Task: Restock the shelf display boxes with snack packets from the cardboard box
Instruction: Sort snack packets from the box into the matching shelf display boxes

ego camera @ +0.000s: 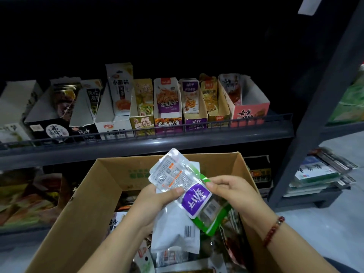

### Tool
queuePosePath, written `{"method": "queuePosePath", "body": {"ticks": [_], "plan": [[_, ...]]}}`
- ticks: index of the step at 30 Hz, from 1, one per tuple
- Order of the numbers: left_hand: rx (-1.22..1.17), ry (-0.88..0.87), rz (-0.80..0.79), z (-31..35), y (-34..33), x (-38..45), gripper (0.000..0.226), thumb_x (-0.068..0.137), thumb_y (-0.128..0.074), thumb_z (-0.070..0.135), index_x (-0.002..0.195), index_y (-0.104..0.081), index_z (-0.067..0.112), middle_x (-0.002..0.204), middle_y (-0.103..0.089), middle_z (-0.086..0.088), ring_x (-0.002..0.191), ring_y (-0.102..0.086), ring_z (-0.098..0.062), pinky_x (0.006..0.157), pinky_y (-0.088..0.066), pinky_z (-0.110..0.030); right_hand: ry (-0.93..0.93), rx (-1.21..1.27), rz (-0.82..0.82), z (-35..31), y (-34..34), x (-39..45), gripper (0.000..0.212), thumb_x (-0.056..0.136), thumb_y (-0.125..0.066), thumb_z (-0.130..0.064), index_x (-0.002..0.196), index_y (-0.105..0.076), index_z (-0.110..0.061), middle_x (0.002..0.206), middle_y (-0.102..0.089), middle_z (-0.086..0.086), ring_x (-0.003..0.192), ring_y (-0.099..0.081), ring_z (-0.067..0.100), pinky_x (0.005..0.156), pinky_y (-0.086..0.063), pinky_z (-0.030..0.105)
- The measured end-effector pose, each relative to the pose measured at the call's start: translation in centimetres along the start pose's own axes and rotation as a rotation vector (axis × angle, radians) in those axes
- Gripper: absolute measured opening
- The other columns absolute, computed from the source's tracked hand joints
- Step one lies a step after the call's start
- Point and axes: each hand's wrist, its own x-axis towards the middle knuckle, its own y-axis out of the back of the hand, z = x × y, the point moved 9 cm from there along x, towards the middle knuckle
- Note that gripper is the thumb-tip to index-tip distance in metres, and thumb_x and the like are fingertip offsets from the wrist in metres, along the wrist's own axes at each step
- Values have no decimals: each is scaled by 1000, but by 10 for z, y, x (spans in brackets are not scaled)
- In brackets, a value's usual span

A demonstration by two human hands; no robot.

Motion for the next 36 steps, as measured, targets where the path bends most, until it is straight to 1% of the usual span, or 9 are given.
{"method": "queuePosePath", "body": {"ticks": [2,7,14,19,22,26,30,33,36], "plan": [[-28,-28,11,2,2,1,50,64,-73,10,112,-63,5,103,-74,-16,91,-72,-30,83,-57,-42,17,16,37,-1,3,-1,7,86,-67,-17,82,-73,-14,77,-75,6,72,-71,21,69,-54,33],[-67,-83,108,8,14,3,34,79,-66,-8,109,-62,8,95,-75,-14,77,-73,-22,62,-58,-29,4,196,125,0,16,-1,16,89,-61,-10,74,-66,-10,70,-71,8,65,-65,23,68,-51,36],[12,-87,256,3,25,3,26,81,-70,-6,102,-65,8,96,-74,-10,84,-70,-27,72,-53,-36,125,233,202,-15,18,-6,18,93,-57,-14,75,-59,-15,77,-70,18,69,-65,27,70,-52,43],[56,-116,234,7,10,-1,21,81,-73,5,100,-68,13,95,-76,-6,86,-72,-25,78,-56,-39,264,87,174,-30,7,-15,10,93,-57,-12,83,-60,-11,72,-71,6,69,-67,20,63,-54,38],[-32,-90,152,8,1,-2,23,80,-71,4,103,-68,8,96,-75,-11,84,-73,-27,74,-58,-38,321,-47,103,-31,-10,-18,12,91,-59,-9,82,-62,-16,96,-72,-12,90,-68,3,70,-54,22],[-110,-81,94,9,-6,-4,43,66,-73,14,108,-68,6,100,-75,-13,91,-71,-31,81,-56,-42,381,-218,35,-30,-24,-15,20,90,-62,-12,88,-66,-31,118,-63,-17,110,-57,-9,88,-44,8],[-213,-63,97,6,-4,-3,46,65,-72,15,110,-67,3,103,-73,-16,95,-70,-33,85,-56,-45,432,-457,-85,-28,-40,-16,24,94,-53,-36,111,-55,-54,132,-44,-32,132,-31,-14,113,-22,17],[-301,-52,70,9,-5,-2,44,69,-69,14,111,-66,5,107,-72,-17,89,-71,-29,81,-58,-43,463,-647,-146,-26,-50,-18,27,95,-42,-50,118,-37,-63,129,-26,-52,136,-6,-19,115,0,17],[-332,-53,114,8,0,-1,35,74,-68,9,109,-67,6,105,-73,-18,87,-71,-29,77,-60,-42,510,-725,-180,-28,-53,-21,40,82,-41,-62,121,-32,-66,124,-3,-63,136,6,-19,114,2,22]]}}
